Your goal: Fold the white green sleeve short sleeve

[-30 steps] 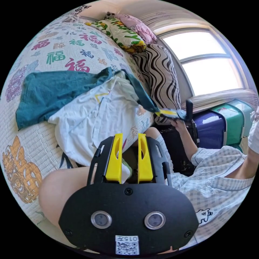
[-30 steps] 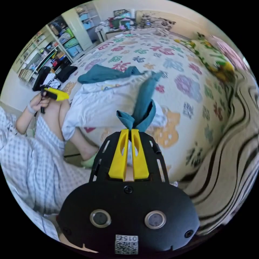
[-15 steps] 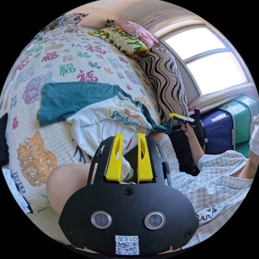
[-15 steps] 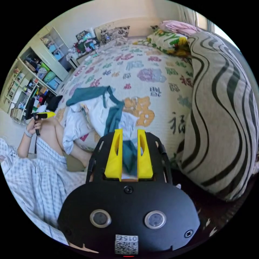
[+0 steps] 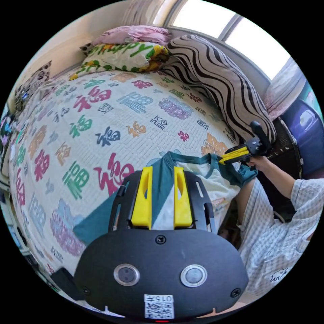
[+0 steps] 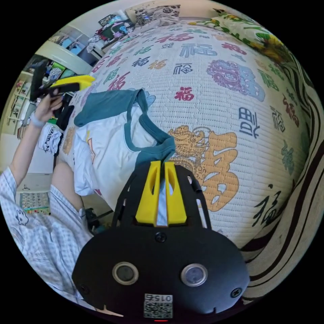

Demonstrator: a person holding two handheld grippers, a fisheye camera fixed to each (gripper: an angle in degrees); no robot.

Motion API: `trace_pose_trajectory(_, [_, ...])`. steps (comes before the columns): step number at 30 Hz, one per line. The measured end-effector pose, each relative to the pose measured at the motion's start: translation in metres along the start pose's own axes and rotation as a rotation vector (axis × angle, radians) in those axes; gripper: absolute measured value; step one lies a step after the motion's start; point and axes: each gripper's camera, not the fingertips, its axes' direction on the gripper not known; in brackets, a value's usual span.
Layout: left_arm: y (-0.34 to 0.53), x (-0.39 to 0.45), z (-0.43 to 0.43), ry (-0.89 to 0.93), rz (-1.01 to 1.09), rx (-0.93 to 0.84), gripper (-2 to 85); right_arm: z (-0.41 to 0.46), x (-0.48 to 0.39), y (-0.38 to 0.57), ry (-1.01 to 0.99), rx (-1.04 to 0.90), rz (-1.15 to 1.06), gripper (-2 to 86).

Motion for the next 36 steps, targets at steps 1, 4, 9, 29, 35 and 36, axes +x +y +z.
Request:
trace_pose_trajectory(1, [-0.009, -0.003, 0.015, 0.013, 0.021, -0.014, 10.5, -0.004, 0.0, 0.0, 0.011, 0.01, -0.011, 1.4])
trace_pose_trajectory(4, [-0.041, -0.009, 0.092, 0.091, 0.116, -0.119, 10.5, -0.027, 0.008, 0.003, -0.043, 0.036, -0.035, 0.2])
trace_pose_trajectory(9, [-0.013, 0.003, 0.101, 0.102, 0.16, -0.177, 1.1, -0.089, 0.03, 0.03, -0.204, 0.12, 0.133, -0.4])
trace_pose_trajectory(29, [-0.029, -0.174, -0.104, -0.223, -0.358, 0.334, 4.2, -0.216, 0.071, -0.253, 0.056, 0.257, 0.056, 2.3])
trace_pose_trajectory(35, [0.152, -0.129, -0.029, -0.012, -0.553, 0.06, 8.5, -0.162, 0.069, -0.136, -0.127, 0.004, 0.008, 9.5])
trace_pose_trajectory(36, [0.198, -0.118, -0.017, 0.062, -0.648, -0.004, 8.9, -0.145, 0.065, -0.109, -0.185, -0.072, 0.034, 10.2])
